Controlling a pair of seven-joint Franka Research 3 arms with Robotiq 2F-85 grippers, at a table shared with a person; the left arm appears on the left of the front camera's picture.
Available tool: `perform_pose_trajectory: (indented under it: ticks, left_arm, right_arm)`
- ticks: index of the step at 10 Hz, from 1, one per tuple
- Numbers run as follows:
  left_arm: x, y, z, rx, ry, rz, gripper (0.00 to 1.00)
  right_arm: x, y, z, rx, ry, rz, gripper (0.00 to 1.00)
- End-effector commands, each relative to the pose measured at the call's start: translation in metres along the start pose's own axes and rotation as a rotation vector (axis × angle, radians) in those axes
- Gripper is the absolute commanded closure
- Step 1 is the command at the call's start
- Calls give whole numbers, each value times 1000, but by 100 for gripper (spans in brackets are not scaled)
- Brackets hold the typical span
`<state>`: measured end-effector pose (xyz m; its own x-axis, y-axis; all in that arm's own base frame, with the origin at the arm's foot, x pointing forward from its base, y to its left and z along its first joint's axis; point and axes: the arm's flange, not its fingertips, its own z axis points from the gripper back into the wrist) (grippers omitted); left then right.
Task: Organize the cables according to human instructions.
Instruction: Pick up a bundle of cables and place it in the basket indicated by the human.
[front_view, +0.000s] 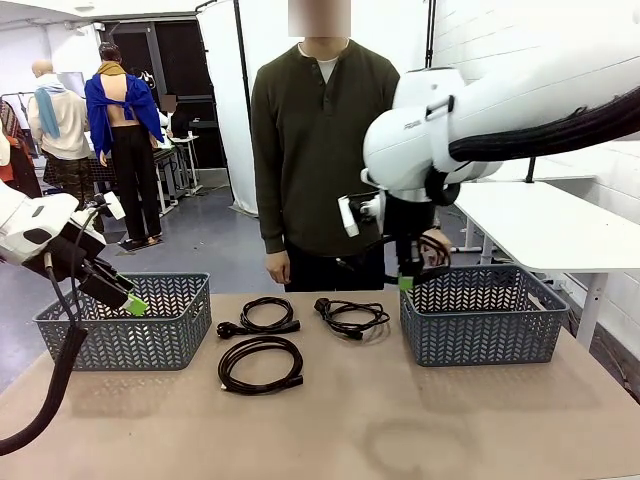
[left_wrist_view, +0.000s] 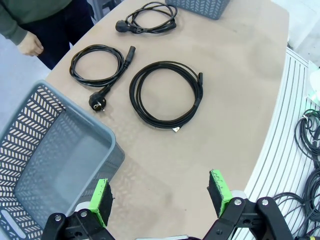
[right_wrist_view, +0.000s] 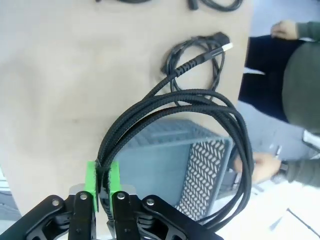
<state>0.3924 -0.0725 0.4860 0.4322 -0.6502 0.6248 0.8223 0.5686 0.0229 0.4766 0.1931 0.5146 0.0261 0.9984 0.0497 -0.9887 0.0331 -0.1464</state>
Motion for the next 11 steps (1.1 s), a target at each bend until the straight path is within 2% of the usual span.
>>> perform_pose_trajectory:
  ticks: [1, 5, 8, 9, 11]
  left_arm:
    - [-2, 4, 0, -15, -14, -11, 0]
    - [-2, 4, 0, -15, -14, -11, 0]
    - [-2, 4, 0, -15, -14, -11, 0]
    - [-2, 4, 0, -15, -14, -11, 0]
    - [-2, 4, 0, -15, -14, -11, 0]
  right_arm:
    - [-32, -16, 4, 17, 19, 27, 100]
    - [-83, -45, -12, 47, -2, 50, 100]
    - [-89, -44, -17, 40, -23, 11, 100]
    - [-91, -42, -22, 48, 13, 14, 100]
    - [-91, -42, -22, 48, 13, 14, 100]
